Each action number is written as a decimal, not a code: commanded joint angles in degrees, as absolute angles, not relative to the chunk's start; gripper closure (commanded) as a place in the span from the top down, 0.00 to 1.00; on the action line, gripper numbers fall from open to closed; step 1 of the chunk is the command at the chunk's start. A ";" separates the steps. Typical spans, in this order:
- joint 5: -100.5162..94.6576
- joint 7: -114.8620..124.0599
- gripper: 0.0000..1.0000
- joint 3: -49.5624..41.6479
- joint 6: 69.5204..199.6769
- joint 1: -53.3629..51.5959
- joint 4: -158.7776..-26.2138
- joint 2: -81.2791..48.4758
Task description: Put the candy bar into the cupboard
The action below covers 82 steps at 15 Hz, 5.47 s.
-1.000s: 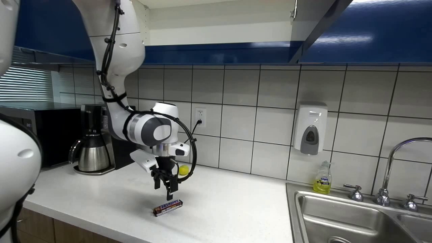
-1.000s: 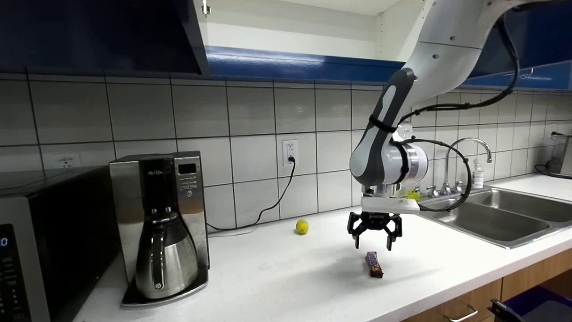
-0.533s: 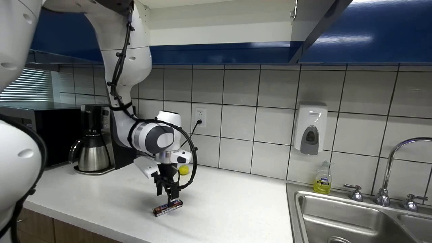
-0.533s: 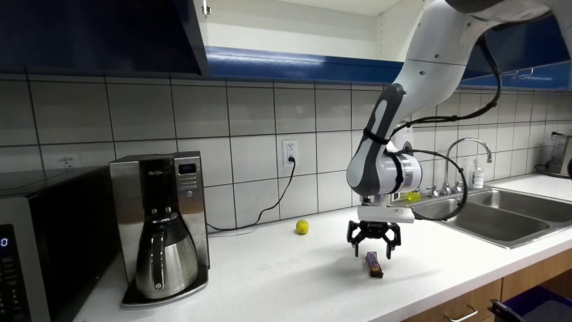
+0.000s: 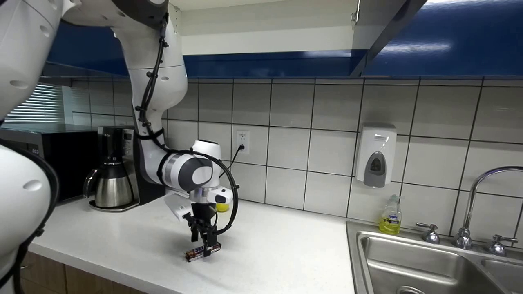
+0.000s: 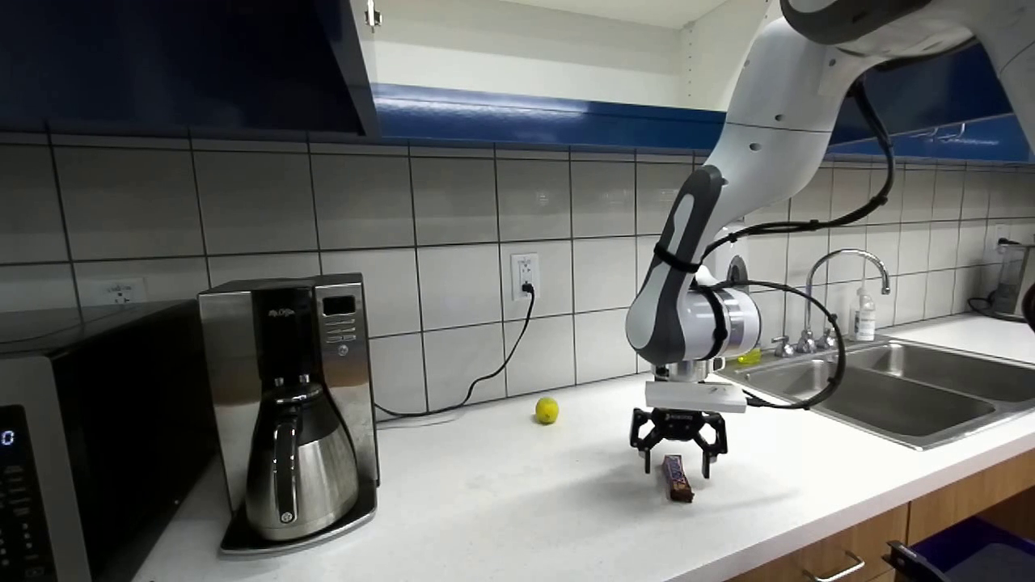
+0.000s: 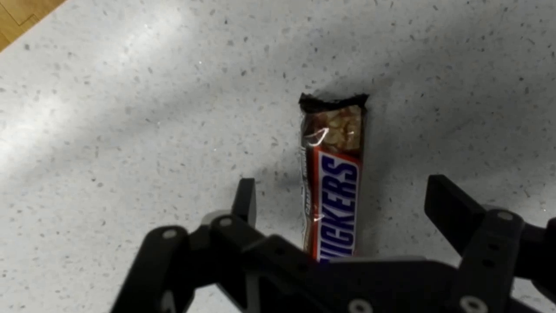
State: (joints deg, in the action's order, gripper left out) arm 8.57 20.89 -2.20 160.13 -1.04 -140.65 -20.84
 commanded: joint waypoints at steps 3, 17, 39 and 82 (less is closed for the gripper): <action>9.23 23.61 1.00 -3.85 159.67 -2.65 -138.69 -22.34; 8.91 26.05 0.68 -4.88 158.64 -4.81 -135.50 -24.63; 1.35 21.52 0.07 -6.53 157.77 -8.08 -137.42 -15.48; -5.15 9.77 0.07 6.06 124.10 -1.61 -121.40 40.70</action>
State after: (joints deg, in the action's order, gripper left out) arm -5.68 9.86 4.66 127.78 -3.66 -128.46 43.92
